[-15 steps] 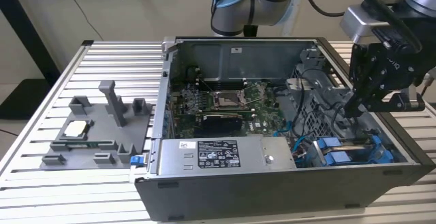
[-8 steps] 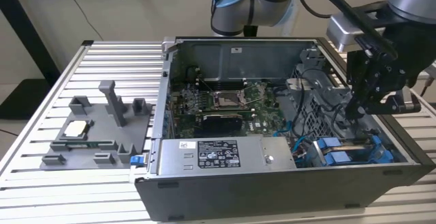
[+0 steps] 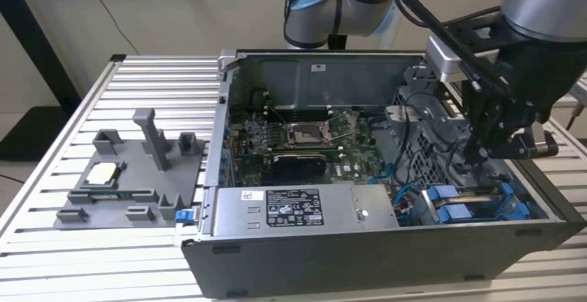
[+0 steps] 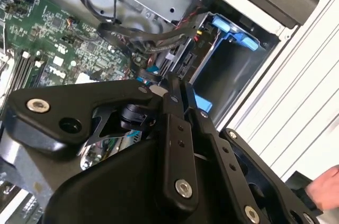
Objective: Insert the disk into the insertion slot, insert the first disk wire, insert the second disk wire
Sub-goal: 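Insert the second disk wire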
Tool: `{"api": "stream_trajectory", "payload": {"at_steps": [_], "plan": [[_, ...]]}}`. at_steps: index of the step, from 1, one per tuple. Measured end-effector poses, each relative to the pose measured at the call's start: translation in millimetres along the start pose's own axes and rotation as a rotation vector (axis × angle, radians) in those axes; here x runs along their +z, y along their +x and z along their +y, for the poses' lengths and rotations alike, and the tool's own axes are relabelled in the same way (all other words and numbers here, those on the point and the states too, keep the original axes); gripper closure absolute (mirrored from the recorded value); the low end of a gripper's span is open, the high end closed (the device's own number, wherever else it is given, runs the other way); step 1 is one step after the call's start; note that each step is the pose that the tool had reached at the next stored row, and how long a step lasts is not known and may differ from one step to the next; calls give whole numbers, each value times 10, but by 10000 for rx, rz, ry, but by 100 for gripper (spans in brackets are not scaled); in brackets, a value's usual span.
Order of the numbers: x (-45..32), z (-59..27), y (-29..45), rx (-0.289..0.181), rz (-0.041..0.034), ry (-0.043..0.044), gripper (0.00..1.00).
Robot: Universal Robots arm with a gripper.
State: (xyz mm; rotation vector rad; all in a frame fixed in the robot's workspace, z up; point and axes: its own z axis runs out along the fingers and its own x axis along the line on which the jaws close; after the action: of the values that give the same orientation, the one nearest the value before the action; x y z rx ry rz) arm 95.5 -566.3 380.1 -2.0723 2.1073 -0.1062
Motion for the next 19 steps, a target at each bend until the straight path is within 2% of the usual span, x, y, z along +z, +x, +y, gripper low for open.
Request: {"api": "stream_trajectory", "payload": {"at_steps": [2, 3, 8, 10, 14, 19], "plan": [[15, 16, 6, -10, -2, 132, 84], [28, 22, 11, -12, -2, 159, 84], [114, 39, 43, -17, -4, 211, 84], [142, 44, 51, -20, -5, 266, 84], [182, 51, 60, -34, -9, 429, 84], [262, 63, 87, -38, -11, 500, 84]]}}
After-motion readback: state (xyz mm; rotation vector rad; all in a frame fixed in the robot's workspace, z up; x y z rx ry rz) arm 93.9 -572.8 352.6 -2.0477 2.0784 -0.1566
